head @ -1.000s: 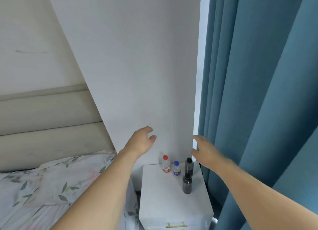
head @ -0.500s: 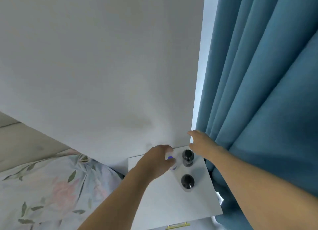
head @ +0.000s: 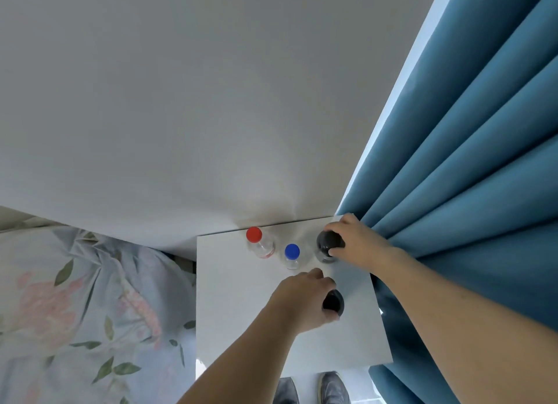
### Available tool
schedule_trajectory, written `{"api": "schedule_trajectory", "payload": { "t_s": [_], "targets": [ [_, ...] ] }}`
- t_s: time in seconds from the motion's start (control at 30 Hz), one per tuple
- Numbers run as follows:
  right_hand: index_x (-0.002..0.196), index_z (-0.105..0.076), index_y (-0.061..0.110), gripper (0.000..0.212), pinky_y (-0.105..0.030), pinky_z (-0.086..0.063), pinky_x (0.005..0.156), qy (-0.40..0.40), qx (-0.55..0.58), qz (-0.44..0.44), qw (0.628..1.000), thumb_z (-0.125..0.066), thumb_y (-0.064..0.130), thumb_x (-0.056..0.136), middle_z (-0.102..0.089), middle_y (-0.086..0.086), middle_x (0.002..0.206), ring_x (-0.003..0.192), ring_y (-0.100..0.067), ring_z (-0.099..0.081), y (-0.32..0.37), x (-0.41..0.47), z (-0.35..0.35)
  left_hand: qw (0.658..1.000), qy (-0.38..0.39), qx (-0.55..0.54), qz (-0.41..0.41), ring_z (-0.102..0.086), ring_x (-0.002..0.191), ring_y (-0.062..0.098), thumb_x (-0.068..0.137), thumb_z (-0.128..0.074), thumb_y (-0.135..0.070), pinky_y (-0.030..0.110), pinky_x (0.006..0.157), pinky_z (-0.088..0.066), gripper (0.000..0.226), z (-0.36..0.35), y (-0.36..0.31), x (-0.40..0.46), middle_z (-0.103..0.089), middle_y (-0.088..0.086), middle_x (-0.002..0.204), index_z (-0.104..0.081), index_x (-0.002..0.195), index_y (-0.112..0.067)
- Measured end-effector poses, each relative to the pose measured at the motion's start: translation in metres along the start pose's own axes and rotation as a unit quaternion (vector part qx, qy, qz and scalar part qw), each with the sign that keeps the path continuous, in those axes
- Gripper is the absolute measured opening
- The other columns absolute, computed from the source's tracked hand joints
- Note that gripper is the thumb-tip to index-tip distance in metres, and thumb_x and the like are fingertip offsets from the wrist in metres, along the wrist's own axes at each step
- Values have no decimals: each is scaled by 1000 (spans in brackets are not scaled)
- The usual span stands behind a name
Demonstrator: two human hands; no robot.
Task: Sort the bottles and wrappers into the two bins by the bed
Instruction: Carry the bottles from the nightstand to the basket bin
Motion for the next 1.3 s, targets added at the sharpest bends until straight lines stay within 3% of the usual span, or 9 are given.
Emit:
{"api": "schedule_trajectory", "payload": {
  "t_s": [0.2,0.43,0.6,0.83,1.03,1.2,1.3],
  "targets": [
    [120,-51,26,36,-38,-49,88,-48,0,20,999,-63,33,87,-46,2,122,105,-24,-55,8,-11,2,999,-9,41,-18,-59,89,29,85,-56,-35,31,68,-43,36,1,-6,-5,-59,5,101,-55,117,-17],
    [113,-52,23,34,-35,-50,80,-115,-39,-1,993,-61,44,87,-51,1,115,101,-23,-56,51,-90,44,993,-87,-61,53,-58,86,21,84,-53,-39,29,70,-48,28,66,-8,-73,-57,-1,95,-59,105,-22],
    [112,-51,20,35,-34,-52,79,-165,-60,-4,984,-55,47,89,-55,-1,112,98,-23,-58,103,-178,69,964,-191,-145,110,-58,79,15,80,-60,-41,25,65,-47,22,110,-5,-171,-58,-5,88,-60,95,-24],
    [108,-52,20,34,-32,-52,79,-185,-73,99,975,-52,49,89,-60,1,106,93,-20,-60,206,-255,71,860,-384,-264,207,-55,70,15,82,-58,-34,26,59,-42,9,130,26,-335,-57,-5,79,-54,81,-26],
    [93,-49,20,27,-30,-47,62,-191,-46,181,964,-53,46,88,-56,1,92,78,-21,-57,313,-294,55,774,-497,-287,268,-56,76,11,85,-61,-32,30,68,-48,13,123,58,-470,-58,-4,86,-59,88,-20],
    [93,-51,23,25,-32,-49,62,-152,-8,288,945,-59,44,84,-53,2,89,76,-20,-57,419,-335,7,696,-572,-283,329,-52,70,12,84,-60,-35,29,58,-42,14,104,80,-591,-54,-5,79,-57,84,-21],
    [90,-52,23,20,-34,-49,65,-115,9,334,935,-61,40,83,-51,3,88,76,-21,-56,475,-362,-33,626,-617,-312,361,-54,71,17,86,-62,-31,34,63,-45,16,81,90,-663,-57,1,79,-59,84,-16]
  ]
}}
Point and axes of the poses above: each hand's wrist, its own x-axis towards the middle knuckle, its own z-axis out of the back of the hand, y = z × x, the point moved 9 cm from there along x, towards the middle knuckle
